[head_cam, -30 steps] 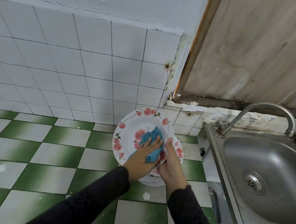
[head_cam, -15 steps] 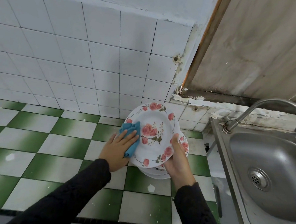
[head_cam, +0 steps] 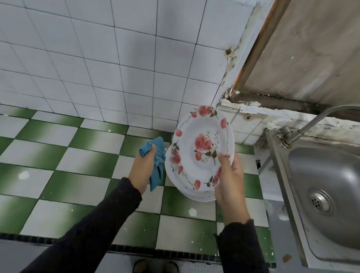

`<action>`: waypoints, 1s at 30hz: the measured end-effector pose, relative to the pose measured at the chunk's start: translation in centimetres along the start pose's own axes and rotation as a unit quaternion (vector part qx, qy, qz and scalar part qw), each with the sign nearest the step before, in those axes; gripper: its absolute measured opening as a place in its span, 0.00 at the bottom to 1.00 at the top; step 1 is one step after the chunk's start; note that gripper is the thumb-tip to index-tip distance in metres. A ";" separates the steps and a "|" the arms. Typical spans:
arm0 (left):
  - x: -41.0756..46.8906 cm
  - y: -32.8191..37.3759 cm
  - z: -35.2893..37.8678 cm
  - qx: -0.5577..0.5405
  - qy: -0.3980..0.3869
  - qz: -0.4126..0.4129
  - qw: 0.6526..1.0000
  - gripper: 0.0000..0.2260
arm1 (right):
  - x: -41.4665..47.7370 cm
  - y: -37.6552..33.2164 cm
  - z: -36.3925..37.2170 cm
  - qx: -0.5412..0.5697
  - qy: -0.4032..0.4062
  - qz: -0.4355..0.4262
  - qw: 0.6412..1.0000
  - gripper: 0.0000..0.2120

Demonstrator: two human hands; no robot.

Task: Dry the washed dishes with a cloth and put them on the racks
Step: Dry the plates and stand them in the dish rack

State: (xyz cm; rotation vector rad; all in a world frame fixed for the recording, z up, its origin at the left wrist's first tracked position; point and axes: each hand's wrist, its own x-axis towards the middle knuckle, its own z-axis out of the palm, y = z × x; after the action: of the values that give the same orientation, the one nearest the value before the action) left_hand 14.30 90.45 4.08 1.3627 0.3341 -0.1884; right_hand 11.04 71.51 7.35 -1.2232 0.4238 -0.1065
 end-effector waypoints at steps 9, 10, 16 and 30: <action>-0.6 0.0 1.0 -0.015 -0.053 -0.037 0.998 0.06 | -2.9 1.6 -1.3 -0.137 0.043 -0.094 0.985 0.16; -0.9 -0.1 1.6 -0.006 -0.058 -0.038 0.998 0.07 | -3.2 1.6 -1.8 -0.147 0.043 -0.107 0.982 0.16; -2.7 -0.3 4.8 0.017 -0.075 -0.046 0.996 0.07 | -4.6 0.8 -4.4 -0.180 0.055 -0.150 0.971 0.16; -14.6 -2.1 18.7 0.023 -0.132 0.044 0.990 0.06 | -13.4 -7.6 -19.5 -0.200 0.079 -0.243 0.946 0.15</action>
State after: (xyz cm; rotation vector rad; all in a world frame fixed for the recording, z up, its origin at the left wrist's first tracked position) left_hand 2.27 70.84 10.26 1.3757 0.0470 -0.3007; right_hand -7.41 55.66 12.49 -1.7118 0.2794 -0.5676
